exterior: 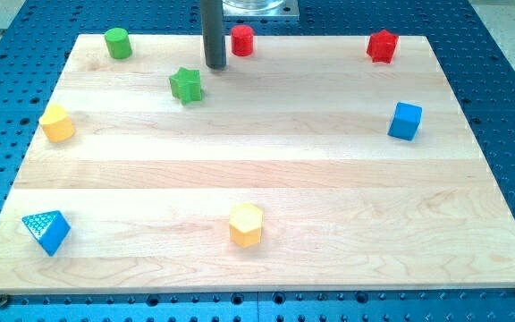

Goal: Move the red circle diagonally bottom right to the green star

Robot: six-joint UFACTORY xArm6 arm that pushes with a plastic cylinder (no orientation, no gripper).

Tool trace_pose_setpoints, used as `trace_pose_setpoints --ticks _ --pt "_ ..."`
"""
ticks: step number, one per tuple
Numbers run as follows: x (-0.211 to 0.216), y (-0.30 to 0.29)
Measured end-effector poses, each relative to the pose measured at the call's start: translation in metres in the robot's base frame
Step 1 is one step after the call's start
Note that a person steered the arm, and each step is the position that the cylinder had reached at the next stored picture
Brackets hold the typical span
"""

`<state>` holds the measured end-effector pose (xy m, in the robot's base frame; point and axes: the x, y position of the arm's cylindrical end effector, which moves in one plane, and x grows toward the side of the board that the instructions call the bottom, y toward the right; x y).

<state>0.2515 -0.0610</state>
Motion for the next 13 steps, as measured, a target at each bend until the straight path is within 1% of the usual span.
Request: trace_pose_setpoints --ticks 1,2,3,5,6,8,9,10,11,12,13 --pt "-0.018 -0.059" --pt "-0.027 -0.091" --pt "-0.027 -0.118" --pt "-0.029 -0.126" --pt "-0.041 -0.117" --pt "-0.058 -0.074" --pt "-0.059 -0.045" --pt "-0.059 0.006" --pt "-0.042 0.028" --pt "-0.011 0.066" --pt "-0.034 0.067"
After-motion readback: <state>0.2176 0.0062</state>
